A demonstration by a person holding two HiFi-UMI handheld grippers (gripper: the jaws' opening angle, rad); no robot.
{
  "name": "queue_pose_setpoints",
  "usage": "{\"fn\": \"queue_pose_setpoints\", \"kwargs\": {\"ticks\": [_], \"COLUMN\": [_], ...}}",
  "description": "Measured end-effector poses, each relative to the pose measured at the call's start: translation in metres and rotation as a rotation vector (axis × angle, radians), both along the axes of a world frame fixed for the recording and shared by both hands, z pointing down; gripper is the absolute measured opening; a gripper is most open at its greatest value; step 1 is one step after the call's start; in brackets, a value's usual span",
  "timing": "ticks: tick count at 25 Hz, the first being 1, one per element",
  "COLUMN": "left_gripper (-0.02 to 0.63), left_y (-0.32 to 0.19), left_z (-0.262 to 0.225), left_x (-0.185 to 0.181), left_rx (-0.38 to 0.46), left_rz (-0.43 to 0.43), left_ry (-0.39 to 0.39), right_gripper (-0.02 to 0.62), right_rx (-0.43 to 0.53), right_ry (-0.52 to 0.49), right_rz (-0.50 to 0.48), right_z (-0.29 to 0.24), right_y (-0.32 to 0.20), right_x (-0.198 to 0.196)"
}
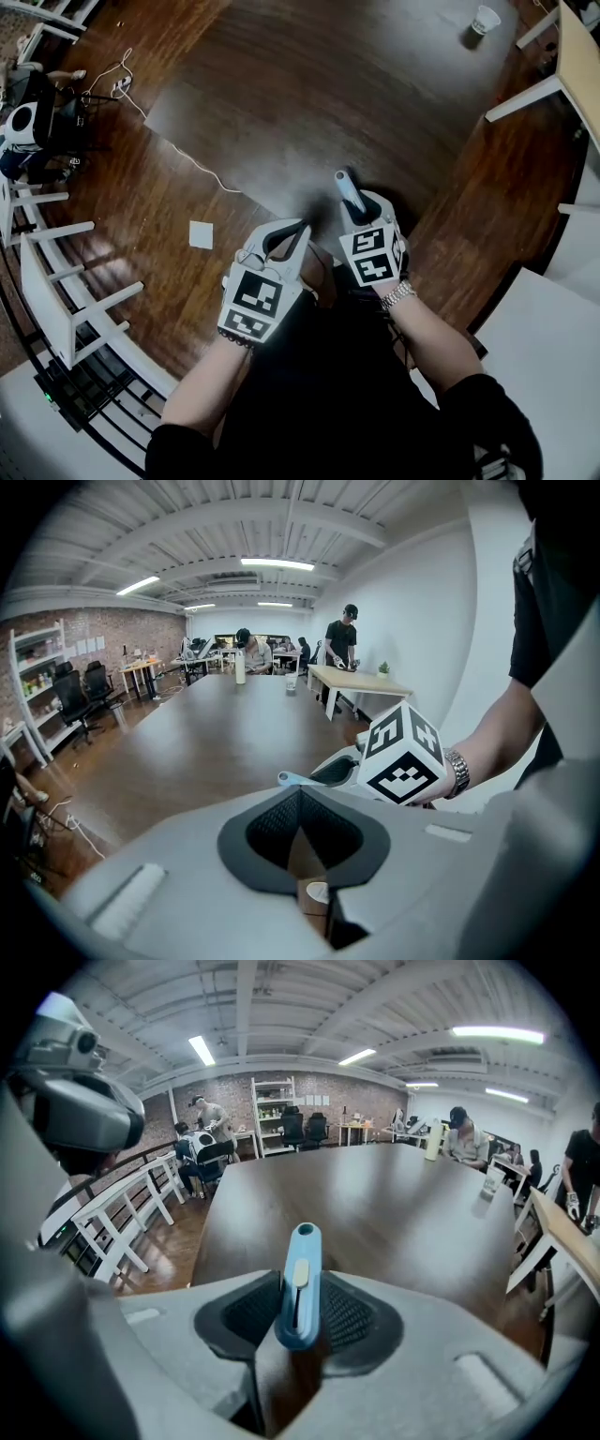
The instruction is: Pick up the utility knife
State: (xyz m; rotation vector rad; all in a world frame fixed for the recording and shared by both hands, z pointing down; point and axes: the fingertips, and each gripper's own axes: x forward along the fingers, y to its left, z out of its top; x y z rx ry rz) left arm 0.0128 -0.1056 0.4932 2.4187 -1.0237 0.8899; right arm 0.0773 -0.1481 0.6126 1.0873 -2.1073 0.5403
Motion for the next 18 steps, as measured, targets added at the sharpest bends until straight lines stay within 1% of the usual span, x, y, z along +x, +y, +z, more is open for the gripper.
{"fn": "queue_pose_setpoints", "kwargs": {"ticks": [5, 9, 18], "left_gripper": [0.017, 0.017, 0.017], "left_y": [0.004, 0.008, 0.011], "left_z": [-0.02, -0.036, -0.078], "left_x": [-0.007, -0.016, -0.05], "left_rx": [0.057, 0.098, 0.216], "left_rz": [0.031, 0.038, 0.007], "left_ry": [0.038, 0.062, 0.105], "right_gripper": [0.127, 0.127, 0.126], "right_rx": [0.077, 0.143, 0.3], "right_ry": [-0.033, -0.058, -0.082], "right_rz": [0.038, 0.051, 0.012], "right_z": [-0.048, -0.091, -0.167], "right_y": [0.005, 0.009, 0.017], "right_x": [-0.007, -0.017, -0.052]}}
